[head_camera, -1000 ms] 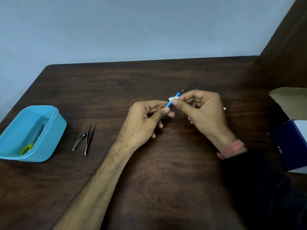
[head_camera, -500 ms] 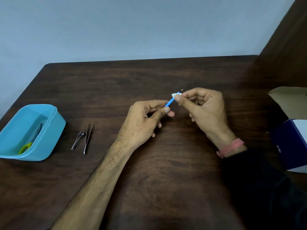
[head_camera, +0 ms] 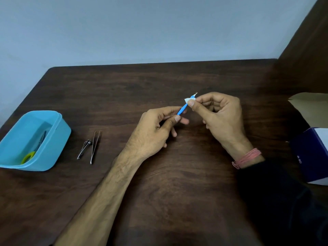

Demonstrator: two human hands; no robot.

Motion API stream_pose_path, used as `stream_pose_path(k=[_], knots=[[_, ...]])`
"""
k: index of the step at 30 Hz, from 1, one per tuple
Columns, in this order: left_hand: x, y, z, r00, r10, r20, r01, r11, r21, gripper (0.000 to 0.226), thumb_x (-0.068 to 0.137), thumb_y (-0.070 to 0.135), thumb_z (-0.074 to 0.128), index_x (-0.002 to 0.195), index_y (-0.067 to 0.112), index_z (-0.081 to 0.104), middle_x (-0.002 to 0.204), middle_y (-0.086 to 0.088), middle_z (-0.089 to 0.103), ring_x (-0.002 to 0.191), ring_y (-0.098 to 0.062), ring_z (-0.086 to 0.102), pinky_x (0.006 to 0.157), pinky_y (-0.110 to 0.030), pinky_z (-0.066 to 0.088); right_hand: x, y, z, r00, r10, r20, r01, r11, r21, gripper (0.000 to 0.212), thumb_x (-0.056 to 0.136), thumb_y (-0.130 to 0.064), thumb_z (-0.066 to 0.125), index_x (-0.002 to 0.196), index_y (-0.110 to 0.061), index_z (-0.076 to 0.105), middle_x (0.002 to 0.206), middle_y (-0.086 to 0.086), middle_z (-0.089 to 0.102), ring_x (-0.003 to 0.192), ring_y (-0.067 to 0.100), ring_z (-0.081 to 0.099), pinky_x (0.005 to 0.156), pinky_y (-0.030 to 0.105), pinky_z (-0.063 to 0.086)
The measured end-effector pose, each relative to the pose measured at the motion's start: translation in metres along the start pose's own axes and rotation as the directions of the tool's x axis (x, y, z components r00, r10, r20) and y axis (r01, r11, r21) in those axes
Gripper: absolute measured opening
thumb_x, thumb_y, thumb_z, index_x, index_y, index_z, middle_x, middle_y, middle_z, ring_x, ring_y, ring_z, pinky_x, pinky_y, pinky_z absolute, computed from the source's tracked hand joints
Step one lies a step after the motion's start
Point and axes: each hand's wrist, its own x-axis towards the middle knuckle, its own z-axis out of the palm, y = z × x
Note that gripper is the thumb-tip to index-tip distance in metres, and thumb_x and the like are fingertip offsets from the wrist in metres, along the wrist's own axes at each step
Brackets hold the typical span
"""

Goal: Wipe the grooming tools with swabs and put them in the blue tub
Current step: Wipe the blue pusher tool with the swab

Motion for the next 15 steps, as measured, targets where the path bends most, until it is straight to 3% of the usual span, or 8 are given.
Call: stream_pose_path(k=[6,15], knots=[[0.0000,0.0007,0.0025,0.998,-0.030,-0.053,0.030,0.999,-0.012,0.028,0.112,0.018,0.066,0.136,0.027,0.076,0.107,0.016,0.085,0.072,-0.009,0.076,0.043,-0.027,0.053,0.0011,-0.0002,0.0006,1.000,0.017,-0.025,-0.017,1.000,0.001,0.017,0.090,-0.033,0.093,0.087,-0.020,0.083,0.080,0.000,0.081,0.055,0.005,0.058,0.050,0.020,0.045],[0.0010,0.0006,0.0025,0.998,-0.022,-0.058,0.021,1.000,-0.019,0.024,0.112,0.018,0.065,0.131,0.027,0.077,0.105,0.015,0.085,0.070,-0.005,0.070,0.045,-0.026,0.053,0.0019,0.0001,-0.0002,0.999,0.037,-0.025,-0.037,0.999,-0.004,0.017,0.091,-0.035,0.093,0.086,-0.021,0.083,0.080,0.000,0.081,0.055,0.005,0.057,0.050,0.023,0.045]])
